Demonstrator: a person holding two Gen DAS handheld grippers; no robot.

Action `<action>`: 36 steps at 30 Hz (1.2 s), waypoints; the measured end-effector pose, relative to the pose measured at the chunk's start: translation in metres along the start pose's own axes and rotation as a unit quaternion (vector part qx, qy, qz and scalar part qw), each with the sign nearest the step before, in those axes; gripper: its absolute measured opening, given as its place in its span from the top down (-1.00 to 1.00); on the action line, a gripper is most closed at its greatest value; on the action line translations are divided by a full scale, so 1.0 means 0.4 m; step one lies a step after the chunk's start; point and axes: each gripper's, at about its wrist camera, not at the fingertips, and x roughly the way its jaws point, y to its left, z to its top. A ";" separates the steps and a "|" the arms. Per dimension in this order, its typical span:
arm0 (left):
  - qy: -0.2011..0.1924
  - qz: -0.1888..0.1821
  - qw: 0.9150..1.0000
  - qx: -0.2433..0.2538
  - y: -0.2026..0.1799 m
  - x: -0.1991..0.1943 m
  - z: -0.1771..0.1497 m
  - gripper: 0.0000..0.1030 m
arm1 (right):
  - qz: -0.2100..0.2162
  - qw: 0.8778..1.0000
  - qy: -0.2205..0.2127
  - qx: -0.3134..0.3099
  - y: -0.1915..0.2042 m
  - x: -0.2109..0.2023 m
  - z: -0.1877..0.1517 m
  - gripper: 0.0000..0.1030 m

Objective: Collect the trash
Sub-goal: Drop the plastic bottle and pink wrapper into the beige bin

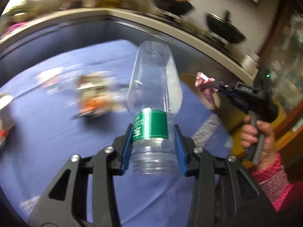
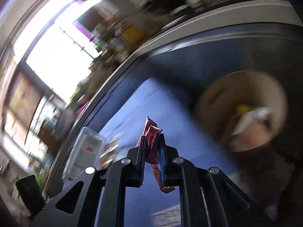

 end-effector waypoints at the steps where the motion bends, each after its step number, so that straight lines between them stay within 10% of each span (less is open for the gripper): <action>1: 0.013 -0.018 1.000 0.007 -0.023 0.039 0.028 0.25 | -0.010 1.000 -0.013 0.014 -0.042 -0.019 0.012 0.77; 17: 0.201 -0.105 0.973 0.037 -0.257 0.517 0.288 0.17 | -0.111 0.992 -0.037 0.039 -0.334 0.072 0.159 0.77; 21: 0.209 -0.095 0.973 0.016 -0.273 0.574 0.336 -0.11 | -0.129 0.990 -0.027 0.044 -0.365 0.125 0.181 0.20; 28: 0.126 -0.098 0.987 0.021 -0.264 0.428 0.371 -0.15 | -0.118 0.990 -0.058 0.053 -0.343 0.087 0.155 -0.04; 36: 0.062 -0.053 0.996 0.021 -0.139 0.171 0.221 -0.22 | -0.091 0.992 -0.074 0.049 -0.249 0.032 0.134 -0.04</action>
